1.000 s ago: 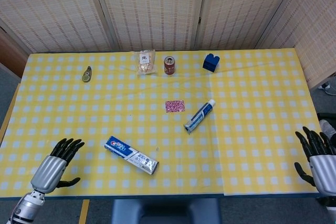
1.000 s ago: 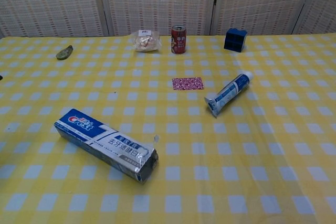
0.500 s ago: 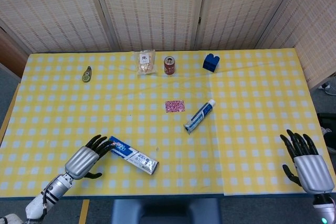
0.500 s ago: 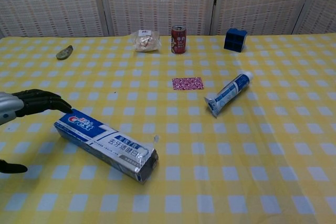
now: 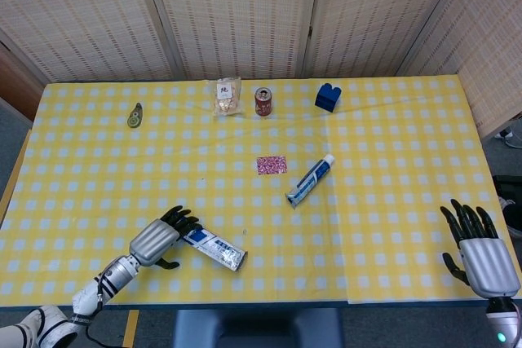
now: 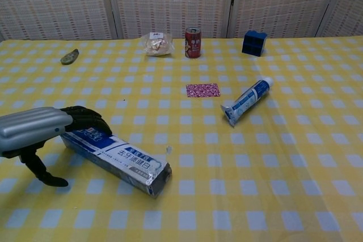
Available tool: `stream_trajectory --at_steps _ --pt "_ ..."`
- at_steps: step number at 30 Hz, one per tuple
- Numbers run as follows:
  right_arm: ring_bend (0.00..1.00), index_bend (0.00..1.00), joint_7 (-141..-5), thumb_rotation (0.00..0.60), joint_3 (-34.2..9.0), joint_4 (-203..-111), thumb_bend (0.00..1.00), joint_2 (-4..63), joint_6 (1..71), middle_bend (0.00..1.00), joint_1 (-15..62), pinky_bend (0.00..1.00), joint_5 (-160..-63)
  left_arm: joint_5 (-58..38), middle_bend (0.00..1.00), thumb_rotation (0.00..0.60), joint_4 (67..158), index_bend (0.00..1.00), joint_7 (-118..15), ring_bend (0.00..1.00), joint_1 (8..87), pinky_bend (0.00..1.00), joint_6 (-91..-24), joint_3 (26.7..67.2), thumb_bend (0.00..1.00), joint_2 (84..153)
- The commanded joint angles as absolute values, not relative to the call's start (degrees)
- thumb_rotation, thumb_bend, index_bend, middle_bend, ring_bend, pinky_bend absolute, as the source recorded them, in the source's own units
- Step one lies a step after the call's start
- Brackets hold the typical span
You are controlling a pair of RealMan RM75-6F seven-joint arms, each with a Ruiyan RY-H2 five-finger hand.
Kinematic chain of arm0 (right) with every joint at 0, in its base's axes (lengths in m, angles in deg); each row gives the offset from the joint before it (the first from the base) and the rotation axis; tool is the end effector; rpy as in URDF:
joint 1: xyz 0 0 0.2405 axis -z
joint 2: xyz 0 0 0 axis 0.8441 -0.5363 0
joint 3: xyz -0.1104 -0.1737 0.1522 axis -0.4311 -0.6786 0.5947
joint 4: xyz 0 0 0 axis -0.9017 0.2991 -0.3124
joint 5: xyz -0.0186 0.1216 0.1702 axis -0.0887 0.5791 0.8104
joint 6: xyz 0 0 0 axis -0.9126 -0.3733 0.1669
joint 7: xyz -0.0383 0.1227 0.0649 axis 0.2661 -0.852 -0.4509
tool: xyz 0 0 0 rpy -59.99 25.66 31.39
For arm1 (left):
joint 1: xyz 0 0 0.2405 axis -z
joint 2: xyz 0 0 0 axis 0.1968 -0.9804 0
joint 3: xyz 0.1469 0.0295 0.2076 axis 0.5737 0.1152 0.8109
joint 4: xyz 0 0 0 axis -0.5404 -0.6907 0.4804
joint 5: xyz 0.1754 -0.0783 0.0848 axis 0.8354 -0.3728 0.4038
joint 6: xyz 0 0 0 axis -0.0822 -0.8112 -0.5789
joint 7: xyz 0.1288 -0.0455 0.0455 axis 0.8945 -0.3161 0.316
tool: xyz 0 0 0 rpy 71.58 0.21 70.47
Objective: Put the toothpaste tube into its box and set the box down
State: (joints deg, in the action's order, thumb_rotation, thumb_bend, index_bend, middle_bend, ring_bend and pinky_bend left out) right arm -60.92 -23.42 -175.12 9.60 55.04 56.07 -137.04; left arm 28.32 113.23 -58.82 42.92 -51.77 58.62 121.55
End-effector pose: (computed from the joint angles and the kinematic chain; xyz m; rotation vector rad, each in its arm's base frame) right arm -0.3232 -0.1492 0.1499 1.5074 -0.8314 0.6711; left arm -0.2354 0.2673 -0.0199 -2.1902 -0.8908 -0.9170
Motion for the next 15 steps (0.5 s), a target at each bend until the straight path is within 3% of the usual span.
stream_trajectory --at_steps 1,9,15 --pt "0.0 0.0 -61.3 0.6 -23.4 -175.0 0.39 9.4 54.8 0.0 56.0 0.0 -136.7 28.5 0.26 0.6 109.7 0.29 -60.7 0.14 43.5 0.07 -52.9 58.8 0.15 123.9" --pt "0.0 0.0 -61.5 0.6 -23.3 -175.1 0.39 9.4 53.9 0.0 55.7 0.0 -136.1 28.1 0.37 0.6 104.8 0.4 -63.2 0.22 44.5 0.13 -53.5 59.2 0.15 126.6" --pt "0.0 0.0 -61.7 0.6 -23.6 -175.3 0.39 9.2 53.3 0.0 55.5 0.0 -136.1 28.1 0.41 0.6 102.7 0.42 -64.7 0.24 44.9 0.15 -55.0 59.5 0.15 127.9"
